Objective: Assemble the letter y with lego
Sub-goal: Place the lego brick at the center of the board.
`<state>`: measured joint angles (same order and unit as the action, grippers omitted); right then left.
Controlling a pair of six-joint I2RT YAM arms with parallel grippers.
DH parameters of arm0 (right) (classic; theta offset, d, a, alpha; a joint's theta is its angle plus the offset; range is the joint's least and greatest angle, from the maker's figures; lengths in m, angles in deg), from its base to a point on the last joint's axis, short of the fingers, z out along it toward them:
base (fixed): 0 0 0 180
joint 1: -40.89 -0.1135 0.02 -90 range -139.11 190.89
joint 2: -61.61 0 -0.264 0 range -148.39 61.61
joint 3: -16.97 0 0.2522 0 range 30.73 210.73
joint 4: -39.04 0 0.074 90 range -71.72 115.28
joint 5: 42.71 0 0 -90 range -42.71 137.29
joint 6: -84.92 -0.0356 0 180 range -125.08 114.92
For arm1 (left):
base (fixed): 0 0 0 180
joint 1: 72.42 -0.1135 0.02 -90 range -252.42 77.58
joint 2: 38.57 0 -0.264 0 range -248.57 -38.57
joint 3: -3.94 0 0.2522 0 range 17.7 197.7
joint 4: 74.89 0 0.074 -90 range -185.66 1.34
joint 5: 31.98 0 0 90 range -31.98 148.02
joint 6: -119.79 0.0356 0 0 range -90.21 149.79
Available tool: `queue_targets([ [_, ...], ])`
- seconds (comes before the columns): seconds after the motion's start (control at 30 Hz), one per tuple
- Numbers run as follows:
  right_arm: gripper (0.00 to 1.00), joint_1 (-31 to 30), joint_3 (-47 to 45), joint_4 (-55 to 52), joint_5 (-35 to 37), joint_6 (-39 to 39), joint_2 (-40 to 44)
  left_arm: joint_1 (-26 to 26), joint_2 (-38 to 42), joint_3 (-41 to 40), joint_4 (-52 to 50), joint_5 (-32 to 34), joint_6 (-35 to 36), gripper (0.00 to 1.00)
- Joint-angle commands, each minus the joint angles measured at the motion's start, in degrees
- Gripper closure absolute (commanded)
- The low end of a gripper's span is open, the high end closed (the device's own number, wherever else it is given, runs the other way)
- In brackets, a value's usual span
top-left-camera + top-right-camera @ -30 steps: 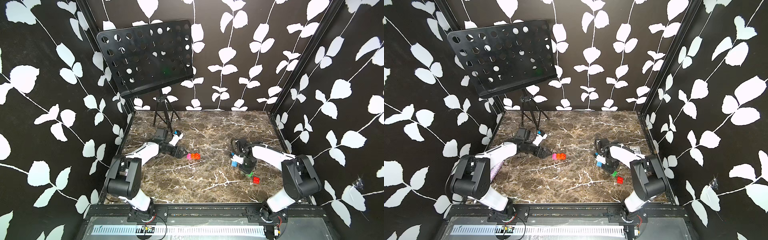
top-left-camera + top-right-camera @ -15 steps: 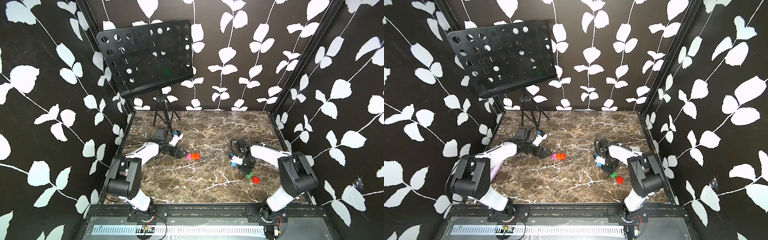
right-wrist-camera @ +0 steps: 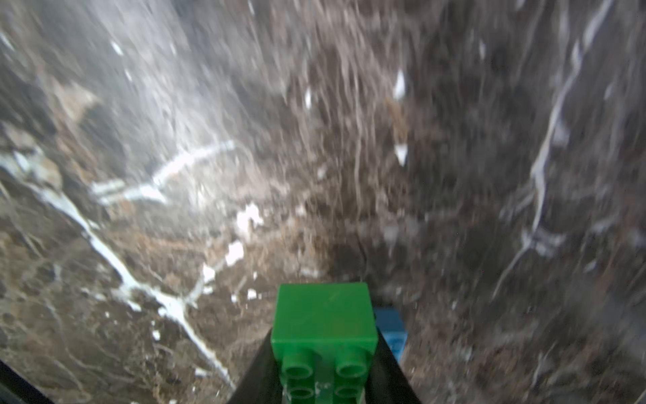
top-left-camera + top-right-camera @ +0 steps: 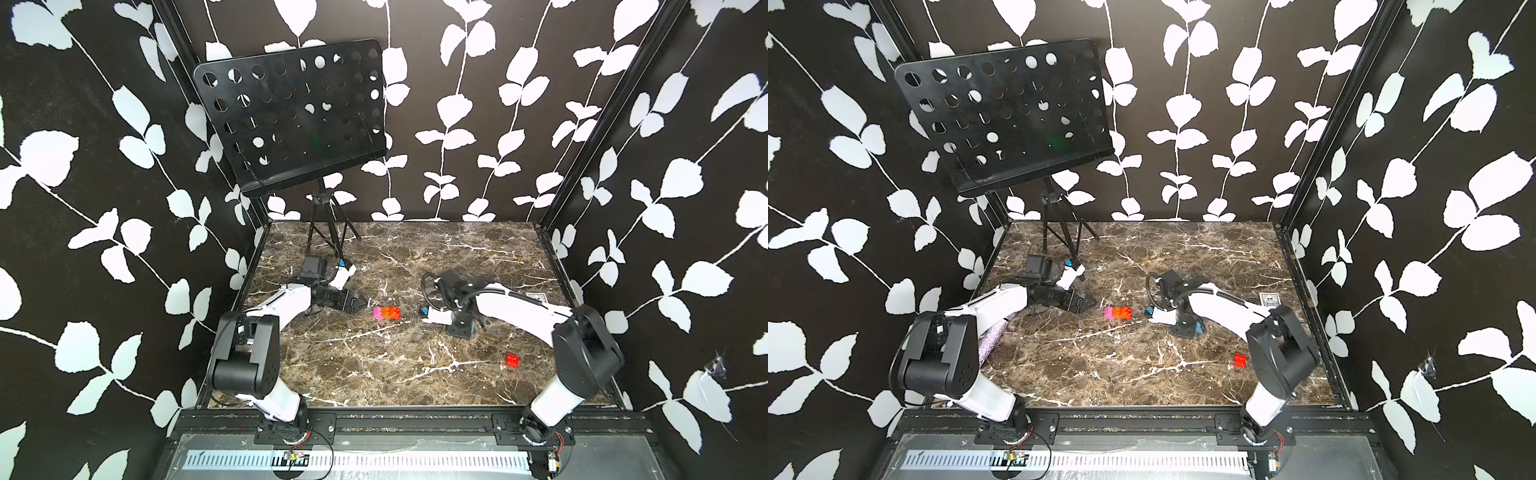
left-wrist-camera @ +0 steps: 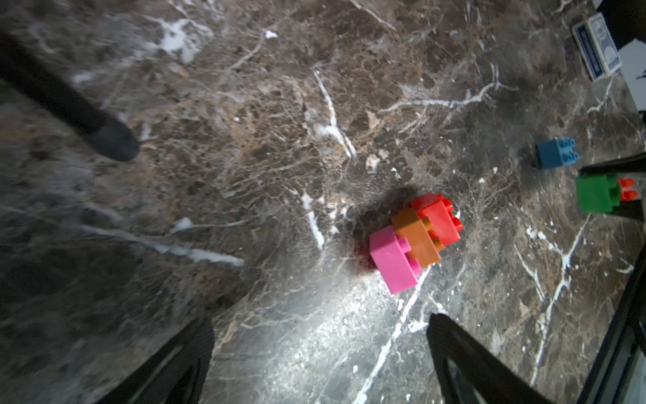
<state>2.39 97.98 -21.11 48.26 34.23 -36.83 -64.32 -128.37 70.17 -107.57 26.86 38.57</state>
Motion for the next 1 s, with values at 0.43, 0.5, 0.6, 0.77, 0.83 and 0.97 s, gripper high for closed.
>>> queue_targets([
  [0.43,0.65,-3.1,11.2,-2.1,-4.3,7.7,-11.8,-2.9,3.9,-1.1,1.5,-1.6,-0.7,0.03],
  [0.5,0.58,-3.1,11.2,-2.8,-4.5,7.3,-11.5,-2.9,3.8,-1.5,1.7,-1.8,-0.9,0.03],
  [0.6,0.53,-2.7,10.4,-2.9,-4.8,6.3,-9.7,-3.0,3.6,-1.8,2.0,-2.6,-1.0,0.03],
  [0.77,0.52,0.4,6.3,-1.4,-5.7,4.2,-4.0,-1.2,3.2,-1.5,1.6,-4.9,-0.1,0.04],
  [0.83,0.52,3.1,3.9,-1.7,-5.1,3.3,-1.5,0.1,2.9,-1.2,0.8,-5.3,0.8,0.04],
  [0.97,0.52,8.7,-0.9,-3.1,-2.3,2.1,2.6,1.5,2.2,-1.1,0.8,-6.0,0.8,0.04],
])
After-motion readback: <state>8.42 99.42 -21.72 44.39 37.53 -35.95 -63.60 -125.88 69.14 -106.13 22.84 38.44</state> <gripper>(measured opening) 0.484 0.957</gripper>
